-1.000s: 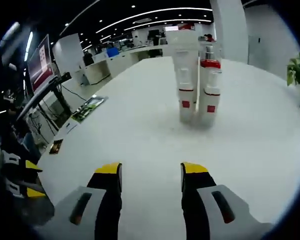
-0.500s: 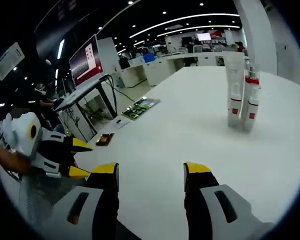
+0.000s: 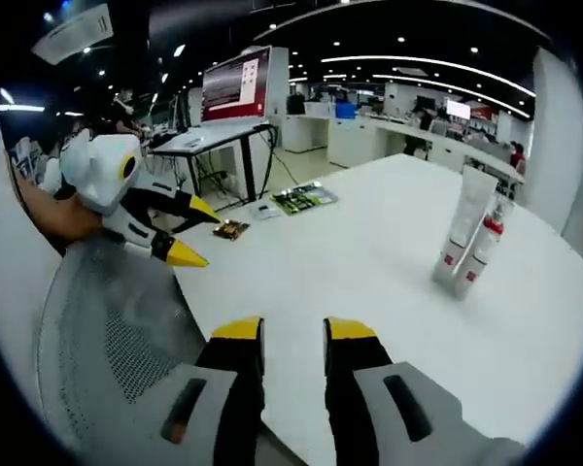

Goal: Arrange the skincare products in the storage area until every visible bottle or jar stands upright without overlapping.

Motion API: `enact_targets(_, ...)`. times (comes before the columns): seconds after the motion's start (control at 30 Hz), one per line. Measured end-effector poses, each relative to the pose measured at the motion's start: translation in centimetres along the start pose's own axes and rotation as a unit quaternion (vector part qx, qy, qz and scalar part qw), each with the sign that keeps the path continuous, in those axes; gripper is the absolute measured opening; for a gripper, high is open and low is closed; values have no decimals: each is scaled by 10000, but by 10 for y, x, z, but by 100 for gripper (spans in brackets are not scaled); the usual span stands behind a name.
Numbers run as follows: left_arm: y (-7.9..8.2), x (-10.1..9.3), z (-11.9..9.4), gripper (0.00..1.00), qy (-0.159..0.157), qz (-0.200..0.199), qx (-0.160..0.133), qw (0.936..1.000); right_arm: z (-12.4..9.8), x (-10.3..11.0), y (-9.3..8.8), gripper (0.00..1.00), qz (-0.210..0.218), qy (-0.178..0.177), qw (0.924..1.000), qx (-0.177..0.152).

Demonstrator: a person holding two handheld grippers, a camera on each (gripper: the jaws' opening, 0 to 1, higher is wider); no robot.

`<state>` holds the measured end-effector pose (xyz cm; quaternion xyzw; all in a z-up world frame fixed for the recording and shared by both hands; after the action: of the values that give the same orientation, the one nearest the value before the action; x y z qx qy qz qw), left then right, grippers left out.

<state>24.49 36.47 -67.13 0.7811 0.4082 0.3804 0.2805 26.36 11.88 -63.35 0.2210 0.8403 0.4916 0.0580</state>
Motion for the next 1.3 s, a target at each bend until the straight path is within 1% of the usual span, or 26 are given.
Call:
enact_targets(0.03, 1, 2, 0, 38, 0, -143, -22, 9999, -2, 2, 3, 7, -60, 22, 9998, -210)
enact_targets(0.07, 2, 3, 0, 38, -26, -299, -43, 9995, -3, 5, 3, 12, 73, 45, 9992, -387)
enact_targets(0.13, 6, 11, 2, 38, -7, -797, -56, 9968, -3, 7, -2, 26, 91, 29, 9994, -346)
enact_targets(0.17, 8, 17, 3, 38, -11, -1105, -36, 9939, -1, 7, -3, 25, -257, -1, 9987, -434)
enact_targets(0.2, 8, 18, 4, 38, -23, -1236, -7, 9923, -3, 9, -3, 20, -901, -14, 9947, -485)
enact_targets(0.23, 7, 24, 6, 38, -28, -1564, 138, 9876, -4, 9, -3, 12, -1009, -75, 9936, -494)
enact_targets(0.27, 6, 29, 8, 38, 42, -1793, 220, 9835, -4, 10, -2, 8, -1157, -74, 9927, -340)
enact_targets(0.3, 6, 32, 9, 38, 21, -1943, 200, 9807, -4, 11, -2, 5, -1037, -28, 9940, -358)
enact_targets(0.37, 6, 38, 14, 38, 52, -2331, 232, 9722, -3, 9, -2, 6, -518, -47, 9977, -433)
enact_targets(0.4, 6, 41, 17, 38, 4, -2399, 240, 9705, -2, 5, -4, 6, -478, -64, 9979, -440)
enact_targets(0.43, 6, 44, 20, 38, -2, -2467, 261, 9687, -1, 3, -7, 0, -592, -123, 9975, -358)
enact_targets(0.47, 7, 48, 24, 38, 27, -2519, 275, 9674, -1, -2, -10, 1, -731, -295, 9969, -71)
enact_targets(0.5, 9, 50, 27, 38, 23, -2580, 250, 9658, -1, -4, -10, 1, -763, -408, 9962, -84)
enact_targets(0.53, 10, 51, 28, 38, 21, -2646, 242, 9640, 0, -3, -10, 1, -678, -347, 9970, -136)
enact_targets(0.57, 12, 54, 33, 38, 19, -2798, 255, 9597, 0, -3, -12, 1, -513, -340, 9980, -115)
enact_targets(0.6, 15, 56, 38, 38, -22, -3038, 284, 9523, 1, -2, -14, 1, -459, -340, 9984, -31)
enact_targets(0.7, 23, 63, 48, 38, -53, -3385, 204, 9407, 4, 1, -17, 1, -604, -314, 9975, 186)
enact_targets(0.77, 27, 69, 54, 38, 33, -3389, 107, 9408, 6, 2, -18, 2, -611, -279, 9975, 226)
enact_targets(0.83, 31, 72, 61, 38, 59, -3272, 96, 9449, 6, 2, -19, 9, -627, -323, 9972, 230)
enact_targets(0.93, 32, 77, 72, 38, 33, -3189, 241, 9475, 4, -3, -25, 5, -470, -372, 9974, 401)
enact_targets(0.97, 32, 78, 75, 38, 55, -3131, 255, 9494, 4, -4, -26, 7, -467, -392, 9973, 403)
enact_targets(1.07, 29, 87, 87, 38, 149, -2922, 368, 9555, 4, -4, -26, 22, -288, -417, 9982, 334)
enact_targets(1.17, 28, 92, 97, 39, 150, -2787, 485, 9590, 5, -2, -25, 28, -277, -387, 9985, 261)
enact_targets(1.2, 29, 94, 102, 43, 190, -2739, 502, 9603, 5, -2, -26, 31, -284, -380, 9986, 251)
enact_targets(1.27, 29, 98, 112, 70, 307, -2685, 540, 9613, 6, -3, -26, 37, -269, -412, 9984, 261)
enact_targets(1.3, 30, 100, 118, 79, 303, -2652, 612, 9618, 6, -4, -26, 42, -227, -431, 9986, 228)
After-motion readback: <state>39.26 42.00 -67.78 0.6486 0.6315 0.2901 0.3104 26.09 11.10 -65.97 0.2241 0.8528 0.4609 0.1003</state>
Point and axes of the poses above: the point that each gripper's makers call its tool centre point, and the gripper's own axes: z roughly forward along the fingers, x roughly to its left, y roughly out of its top, the point moved 8 cm from there along -z, roughly backward along the fingers, and after that the axes turned 15 degrees about y, right-handed, at the moved point
